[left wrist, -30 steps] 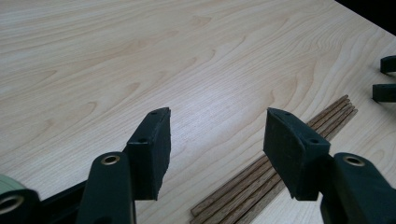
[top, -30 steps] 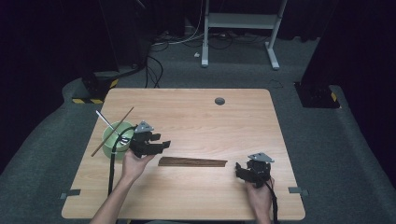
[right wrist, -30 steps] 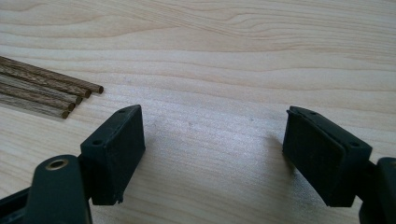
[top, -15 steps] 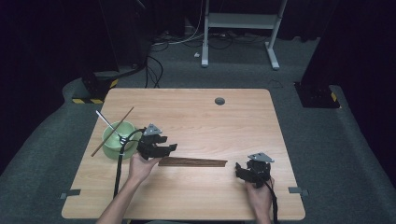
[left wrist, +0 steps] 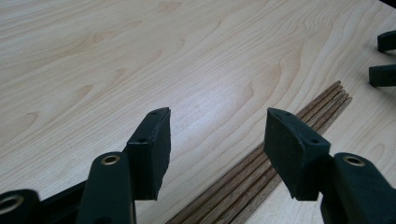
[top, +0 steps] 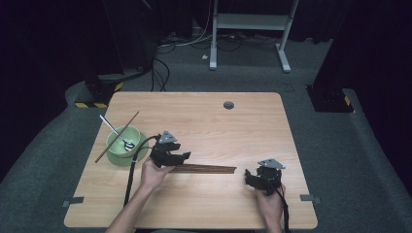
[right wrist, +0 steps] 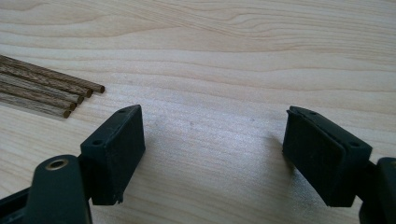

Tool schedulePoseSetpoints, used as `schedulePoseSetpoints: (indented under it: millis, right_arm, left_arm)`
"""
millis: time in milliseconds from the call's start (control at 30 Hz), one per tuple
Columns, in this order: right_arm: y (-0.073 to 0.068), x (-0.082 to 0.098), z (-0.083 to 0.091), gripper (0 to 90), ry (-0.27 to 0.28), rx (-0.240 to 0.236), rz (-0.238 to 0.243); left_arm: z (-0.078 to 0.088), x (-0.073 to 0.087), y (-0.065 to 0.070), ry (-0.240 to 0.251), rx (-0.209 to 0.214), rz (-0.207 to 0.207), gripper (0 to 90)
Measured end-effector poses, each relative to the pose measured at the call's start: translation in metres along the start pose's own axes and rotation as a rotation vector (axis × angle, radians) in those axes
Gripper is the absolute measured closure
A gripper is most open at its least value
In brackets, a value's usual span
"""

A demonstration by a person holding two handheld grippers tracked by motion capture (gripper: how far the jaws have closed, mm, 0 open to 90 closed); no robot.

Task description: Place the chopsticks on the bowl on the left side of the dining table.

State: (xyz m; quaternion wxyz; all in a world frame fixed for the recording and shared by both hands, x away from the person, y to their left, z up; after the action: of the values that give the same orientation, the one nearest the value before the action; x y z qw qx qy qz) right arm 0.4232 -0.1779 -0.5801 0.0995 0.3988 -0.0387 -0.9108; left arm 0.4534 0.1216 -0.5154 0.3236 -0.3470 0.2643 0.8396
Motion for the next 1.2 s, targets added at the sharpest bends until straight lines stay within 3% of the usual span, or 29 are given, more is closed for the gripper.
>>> schedulePoseSetpoints:
  millis: [733, 1200]
  right_arm:
    - [0.0, 0.0, 0.0, 20.3, 0.0, -0.001, 0.001]
    - [0.0, 0.0, 0.0, 20.3, 0.0, -0.001, 0.0]
  left_arm:
    - [-0.029, 0.007, 0.009, -0.055, 0.018, -0.005, 41.3]
    - [-0.048, 0.013, 0.016, -0.104, 0.016, -0.03, 41.0]
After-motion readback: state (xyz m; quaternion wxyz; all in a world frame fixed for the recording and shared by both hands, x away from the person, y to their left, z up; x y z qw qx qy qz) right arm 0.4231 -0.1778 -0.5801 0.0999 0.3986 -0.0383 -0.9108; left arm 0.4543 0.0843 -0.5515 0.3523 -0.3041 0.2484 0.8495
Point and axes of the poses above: each handheld gripper's, and its own axes: z roughly backward along the jaws, x roughly out of its underside, y roughly to its right, the point moved 8 cm from there along -z, roughly forward along the jaws, and after that the axes turned 11 degrees about x, right-handed, at the moved point
